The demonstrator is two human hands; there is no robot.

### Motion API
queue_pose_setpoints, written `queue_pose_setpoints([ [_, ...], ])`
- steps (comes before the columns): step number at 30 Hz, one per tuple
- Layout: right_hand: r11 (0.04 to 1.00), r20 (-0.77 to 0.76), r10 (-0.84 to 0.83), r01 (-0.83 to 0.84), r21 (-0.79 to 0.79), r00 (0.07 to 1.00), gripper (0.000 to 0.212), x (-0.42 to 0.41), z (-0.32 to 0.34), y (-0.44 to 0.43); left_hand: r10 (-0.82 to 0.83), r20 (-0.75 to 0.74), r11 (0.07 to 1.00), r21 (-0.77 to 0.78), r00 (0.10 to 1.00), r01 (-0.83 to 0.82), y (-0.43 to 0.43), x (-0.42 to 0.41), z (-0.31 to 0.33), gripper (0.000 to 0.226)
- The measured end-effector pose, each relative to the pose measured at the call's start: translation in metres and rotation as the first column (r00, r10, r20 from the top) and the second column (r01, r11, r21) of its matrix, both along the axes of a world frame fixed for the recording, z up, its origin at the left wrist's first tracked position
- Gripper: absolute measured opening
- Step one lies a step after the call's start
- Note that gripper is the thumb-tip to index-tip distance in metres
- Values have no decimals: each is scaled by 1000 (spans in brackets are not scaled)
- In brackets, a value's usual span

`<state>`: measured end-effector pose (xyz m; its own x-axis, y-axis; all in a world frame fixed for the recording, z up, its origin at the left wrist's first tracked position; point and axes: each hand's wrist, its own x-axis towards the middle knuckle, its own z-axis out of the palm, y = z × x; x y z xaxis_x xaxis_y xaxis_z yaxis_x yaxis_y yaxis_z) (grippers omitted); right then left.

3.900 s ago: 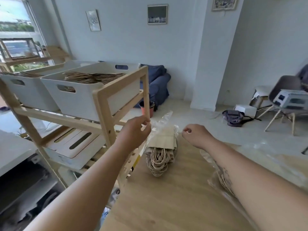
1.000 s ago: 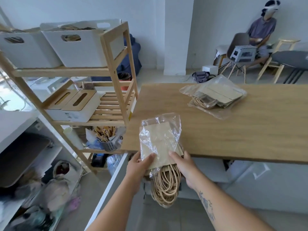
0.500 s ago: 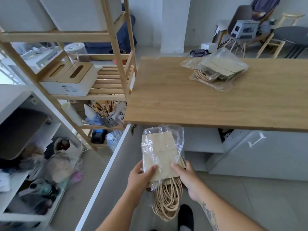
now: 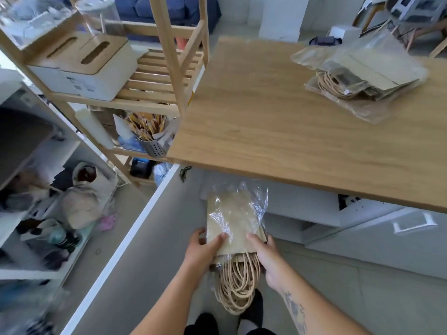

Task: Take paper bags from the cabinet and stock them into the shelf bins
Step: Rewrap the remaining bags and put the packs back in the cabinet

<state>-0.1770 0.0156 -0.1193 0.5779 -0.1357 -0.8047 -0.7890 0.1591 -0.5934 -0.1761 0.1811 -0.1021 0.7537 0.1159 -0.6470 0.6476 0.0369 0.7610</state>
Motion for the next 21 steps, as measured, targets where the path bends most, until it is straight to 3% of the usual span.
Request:
queue_pose_setpoints([
  [2,999,-4,12,-12,-30,1000,93,28,-33,-5,20,14,1000,19,1000,-20,-5,26,-30,53],
  [3,999,20,17,-16,-37,1000,90,43,-53,-8,23,28,999,31,999,-24,-6,40,-46,51],
  [9,1000,136,-1,1,4,991,38,134,-135,-9,11,136,994,107,991,-26,-4,125,-131,48],
  [12,999,173,-28,20,44,985,48,172,-161,-5,-21,195,988,156,981,-10,1,159,-155,59],
  [16,993,246,-83,58,106,966,51,201,-179,4,-197,326,954,280,925,105,2,167,-163,57],
  [18,992,299,-85,53,113,951,58,213,-181,11,-411,314,837,502,856,217,2,162,-167,91],
  [21,993,366,-71,31,113,928,72,228,-177,20,-732,86,466,786,675,406,7,160,-179,123],
])
